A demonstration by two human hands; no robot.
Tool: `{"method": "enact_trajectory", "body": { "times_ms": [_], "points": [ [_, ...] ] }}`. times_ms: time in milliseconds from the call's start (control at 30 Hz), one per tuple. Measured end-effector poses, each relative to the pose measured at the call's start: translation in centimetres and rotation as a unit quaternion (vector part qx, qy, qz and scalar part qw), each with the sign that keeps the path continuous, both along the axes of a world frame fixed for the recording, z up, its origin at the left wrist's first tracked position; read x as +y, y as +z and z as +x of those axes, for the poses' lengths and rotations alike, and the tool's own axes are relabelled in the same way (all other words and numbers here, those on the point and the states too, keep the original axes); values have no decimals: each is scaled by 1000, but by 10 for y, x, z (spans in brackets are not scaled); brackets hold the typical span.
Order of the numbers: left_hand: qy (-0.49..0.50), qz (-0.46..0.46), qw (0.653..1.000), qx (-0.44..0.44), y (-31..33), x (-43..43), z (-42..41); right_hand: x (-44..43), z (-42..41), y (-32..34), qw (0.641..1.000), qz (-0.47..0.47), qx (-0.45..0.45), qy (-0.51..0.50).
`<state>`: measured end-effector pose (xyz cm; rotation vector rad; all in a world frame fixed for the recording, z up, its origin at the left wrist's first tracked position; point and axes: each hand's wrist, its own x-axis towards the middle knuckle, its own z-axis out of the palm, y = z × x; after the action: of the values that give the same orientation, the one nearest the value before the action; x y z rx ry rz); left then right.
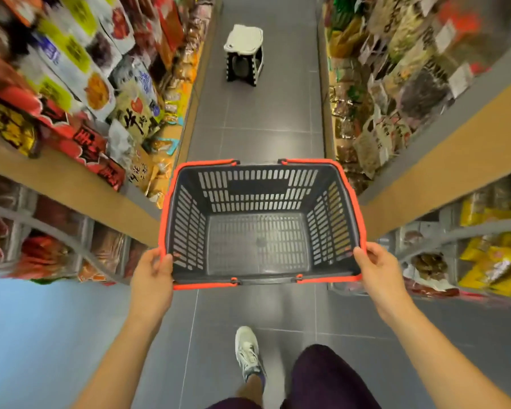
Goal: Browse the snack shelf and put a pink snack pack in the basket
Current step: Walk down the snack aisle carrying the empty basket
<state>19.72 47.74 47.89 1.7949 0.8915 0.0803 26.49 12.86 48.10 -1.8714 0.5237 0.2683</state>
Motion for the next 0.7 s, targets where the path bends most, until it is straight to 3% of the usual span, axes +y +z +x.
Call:
{"method": "enact_trajectory", "body": {
  "times_ms": [267, 433, 700],
  "points": [
    [-48, 27, 998, -28, 22, 55, 187, 42, 154, 21, 997, -15, -72, -34],
    [-58, 30, 997, -38, 36, 77, 311, 62, 273, 20, 997, -28, -66, -11],
    [-41, 18, 997, -65, 47, 111, 508, 95, 452, 35, 993, 93, -24, -68]
  ]
}}
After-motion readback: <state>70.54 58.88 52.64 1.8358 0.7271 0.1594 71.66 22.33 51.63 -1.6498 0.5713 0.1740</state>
